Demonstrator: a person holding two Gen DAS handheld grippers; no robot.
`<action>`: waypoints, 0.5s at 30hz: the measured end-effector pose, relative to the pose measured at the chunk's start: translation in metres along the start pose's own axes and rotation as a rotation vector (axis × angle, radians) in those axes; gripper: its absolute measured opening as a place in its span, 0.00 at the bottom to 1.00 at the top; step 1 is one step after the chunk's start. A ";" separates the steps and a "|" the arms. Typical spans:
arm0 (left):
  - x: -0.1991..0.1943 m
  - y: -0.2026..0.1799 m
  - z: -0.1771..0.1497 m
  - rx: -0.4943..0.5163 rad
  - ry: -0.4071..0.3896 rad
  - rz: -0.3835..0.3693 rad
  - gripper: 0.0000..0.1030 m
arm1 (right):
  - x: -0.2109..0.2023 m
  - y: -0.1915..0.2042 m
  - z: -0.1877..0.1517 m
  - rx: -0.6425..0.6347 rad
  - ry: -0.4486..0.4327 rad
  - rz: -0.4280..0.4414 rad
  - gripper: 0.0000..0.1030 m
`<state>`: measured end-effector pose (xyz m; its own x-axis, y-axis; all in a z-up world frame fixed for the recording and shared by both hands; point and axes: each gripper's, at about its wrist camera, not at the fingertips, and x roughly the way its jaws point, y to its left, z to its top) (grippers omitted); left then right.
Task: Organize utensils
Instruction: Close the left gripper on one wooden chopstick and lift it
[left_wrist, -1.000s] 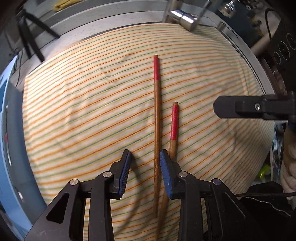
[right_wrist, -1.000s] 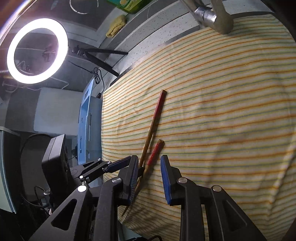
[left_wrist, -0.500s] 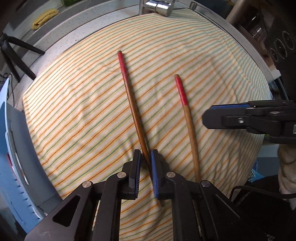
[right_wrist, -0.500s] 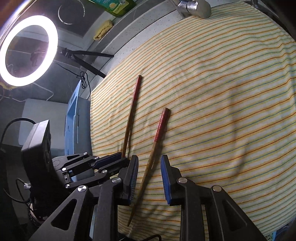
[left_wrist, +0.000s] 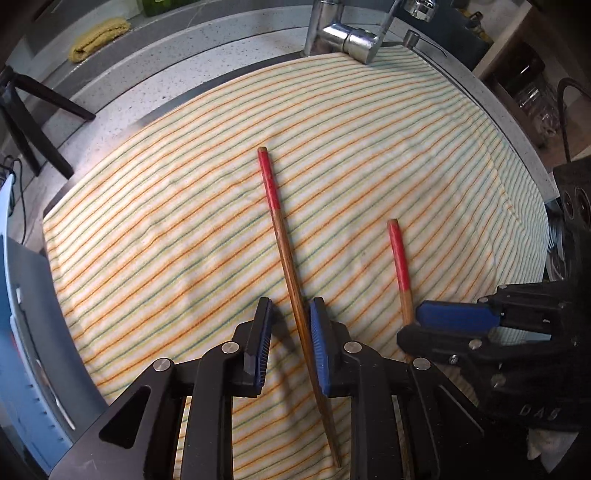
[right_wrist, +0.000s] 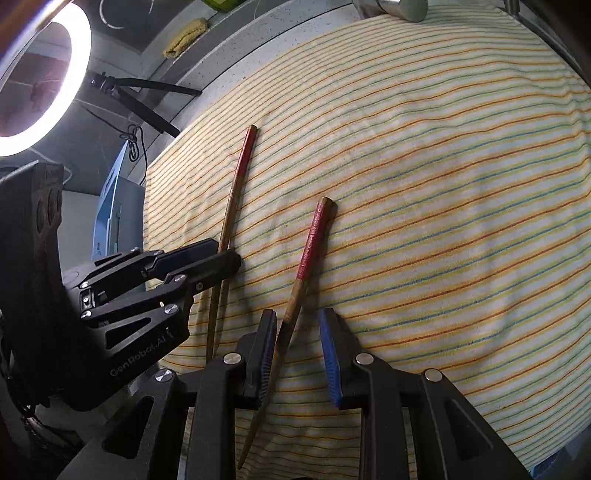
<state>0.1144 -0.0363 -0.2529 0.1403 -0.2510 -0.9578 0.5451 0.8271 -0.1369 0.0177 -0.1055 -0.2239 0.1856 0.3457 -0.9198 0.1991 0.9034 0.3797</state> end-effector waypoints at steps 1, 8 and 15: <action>0.000 0.001 0.004 0.002 0.000 -0.001 0.16 | 0.001 0.002 0.001 -0.009 -0.002 -0.007 0.22; -0.005 0.005 0.000 -0.013 0.013 -0.041 0.08 | 0.006 -0.003 0.015 0.021 0.003 0.019 0.10; -0.013 0.019 -0.021 -0.101 0.003 -0.128 0.05 | 0.000 -0.017 0.018 0.071 -0.007 0.081 0.06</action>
<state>0.1056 -0.0067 -0.2482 0.0731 -0.3562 -0.9316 0.4722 0.8351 -0.2822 0.0320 -0.1252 -0.2281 0.2106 0.4145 -0.8854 0.2506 0.8525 0.4587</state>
